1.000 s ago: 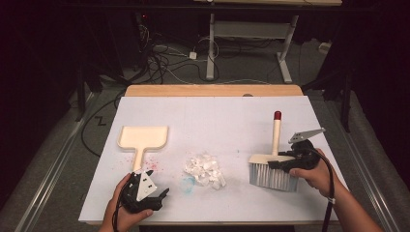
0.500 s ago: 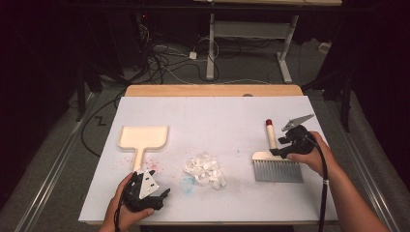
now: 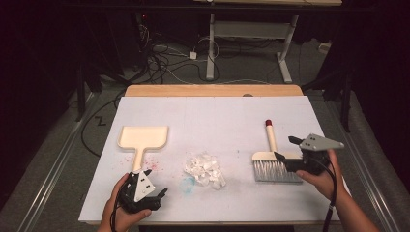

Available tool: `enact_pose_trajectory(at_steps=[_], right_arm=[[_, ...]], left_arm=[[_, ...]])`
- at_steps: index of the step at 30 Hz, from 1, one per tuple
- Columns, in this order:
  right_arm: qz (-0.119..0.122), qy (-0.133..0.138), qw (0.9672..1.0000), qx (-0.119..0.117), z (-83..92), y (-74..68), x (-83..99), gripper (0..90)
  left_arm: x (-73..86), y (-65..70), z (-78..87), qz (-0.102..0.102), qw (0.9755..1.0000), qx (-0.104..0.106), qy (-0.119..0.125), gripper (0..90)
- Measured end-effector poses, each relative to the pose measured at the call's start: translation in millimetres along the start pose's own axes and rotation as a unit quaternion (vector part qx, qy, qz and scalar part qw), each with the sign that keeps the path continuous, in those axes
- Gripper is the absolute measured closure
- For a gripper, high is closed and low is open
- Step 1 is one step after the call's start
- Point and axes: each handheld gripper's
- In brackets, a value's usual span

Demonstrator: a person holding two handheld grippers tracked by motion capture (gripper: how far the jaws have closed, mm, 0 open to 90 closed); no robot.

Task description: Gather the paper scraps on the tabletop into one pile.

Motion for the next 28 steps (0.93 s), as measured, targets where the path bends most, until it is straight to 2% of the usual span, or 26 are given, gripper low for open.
enact_pose_trajectory(at_steps=[2, 4, 5, 7, 9, 11, 15, 16, 19, 28], right_arm=[[-0.015, 0.025, 0.9995, 0.011, 10.5, -10.5, 8.9, 20.4], [0.003, 0.029, 0.9983, 0.051, 18.4, -23.1, 16.0, 19.9], [0.007, 0.036, 0.9973, 0.063, 22.7, -29.5, 20.6, 19.4], [0.004, 0.041, 0.9966, 0.071, 27.7, -37.6, 26.4, 19.1], [0.012, 0.034, 0.9964, 0.076, 32.1, -45.4, 31.2, 19.1], [0.016, 0.035, 0.996, 0.081, 34.6, -49.9, 33.9, 19.1], [0.018, 0.038, 0.996, 0.078, 33.7, -49.8, 32.5, 19.0], [0.019, 0.039, 0.9962, 0.076, 32.7, -48.6, 32.5, 19.1], [0.023, 0.033, 0.996, 0.08, 30.2, -46.6, 33.7, 19.0], [0.009, 0.034, 0.9967, 0.073, 29.1, -38.2, 34.3, 19.0]], left_arm=[[-0.7, -0.7, 1.2, -0.001, 1.0, -0.006, 0.006, 20.1], [-0.8, -2.0, 2.0, -0.001, 0.9998, -0.013, 0.016, 19.2], [-0.9, -2.5, 2.3, 0.0, 0.9997, -0.014, 0.018, 18.9], [-1.4, -2.7, 2.9, 0.001, 0.9996, -0.018, 0.021, 18.4], [-1.9, -1.0, 4.1, -0.004, 0.9994, -0.024, 0.025, 18.3], [-1.7, 0.3, 5.1, 0.0, 0.9995, -0.021, 0.024, 18.3], [-2.8, -1.8, 3.1, -0.004, 0.9993, -0.026, 0.028, 18.2], [-2.4, -1.3, 2.6, 0.002, 0.9994, -0.023, 0.024, 18.2], [-2.1, -1.6, -0.6, -0.001, 0.9996, -0.023, 0.016, 18.2], [-4.3, -1.0, -4.9, 0.0, 0.9997, -0.024, 0.01, 18.2]])
Point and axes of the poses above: each handheld gripper's, and its own axes: z roughly backward along the jaws, x roughly out of its underside, y roughly to its right, and after that the axes turned 4 degrees about z, right-handed
